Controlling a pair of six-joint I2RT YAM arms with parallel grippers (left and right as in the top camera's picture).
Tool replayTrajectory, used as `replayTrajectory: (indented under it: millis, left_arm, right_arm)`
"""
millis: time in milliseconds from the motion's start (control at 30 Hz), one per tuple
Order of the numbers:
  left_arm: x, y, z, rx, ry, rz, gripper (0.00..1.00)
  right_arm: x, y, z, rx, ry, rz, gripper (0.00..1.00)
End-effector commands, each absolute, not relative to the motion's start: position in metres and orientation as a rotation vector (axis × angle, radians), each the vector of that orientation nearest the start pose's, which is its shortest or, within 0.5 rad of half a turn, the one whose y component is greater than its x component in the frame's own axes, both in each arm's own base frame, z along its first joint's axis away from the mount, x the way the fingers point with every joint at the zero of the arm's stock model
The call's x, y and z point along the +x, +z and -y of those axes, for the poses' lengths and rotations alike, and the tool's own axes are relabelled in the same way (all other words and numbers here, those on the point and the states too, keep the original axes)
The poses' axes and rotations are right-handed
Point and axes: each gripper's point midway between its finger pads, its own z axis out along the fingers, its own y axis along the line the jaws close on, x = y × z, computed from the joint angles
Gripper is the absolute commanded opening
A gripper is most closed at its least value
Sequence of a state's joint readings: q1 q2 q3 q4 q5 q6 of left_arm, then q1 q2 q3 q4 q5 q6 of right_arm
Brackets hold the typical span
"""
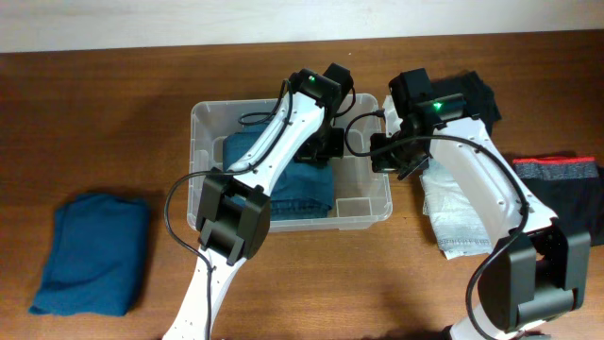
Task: Pack container
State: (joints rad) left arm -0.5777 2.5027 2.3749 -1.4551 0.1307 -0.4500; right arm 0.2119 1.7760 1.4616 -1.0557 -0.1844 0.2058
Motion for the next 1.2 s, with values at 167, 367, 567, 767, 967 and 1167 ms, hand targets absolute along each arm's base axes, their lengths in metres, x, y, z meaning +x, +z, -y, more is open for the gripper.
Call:
replayTrajectory:
  millis: [167,367,567,767,967,1167]
  left_arm:
    - [0.391,0.041,0.252,0.133,0.028,-3.228,0.01]
    - [0.394,0.037,0.266,0.137,-0.099,-3.224,0.01]
    - [0.400,0.040,0.291,0.181,-0.303,-3.194,0.01]
    - [0.403,0.038,0.293,0.188,-0.310,-3.179,0.01]
    - [0.397,0.023,0.289,0.182,-0.286,-3.211,0.01]
    - [0.395,0.011,0.258,0.119,-0.030,-3.221,0.01]
  right_arm:
    - [0.362,0.118,-0.107,-0.055,0.314,-2.958,0.04]
    - [0.362,0.118,-0.107,-0.056,0.314,-2.956,0.04]
    - [0.362,0.118,-0.107,-0.056,0.314,-2.957,0.04]
    - [0.363,0.118,-0.107,-0.056,0.314,-2.953,0.04]
    - [0.363,0.118,-0.107,-0.056,0.314,-2.954,0.04]
    - [0.363,0.118,-0.107,-0.055,0.310,-2.954,0.04]
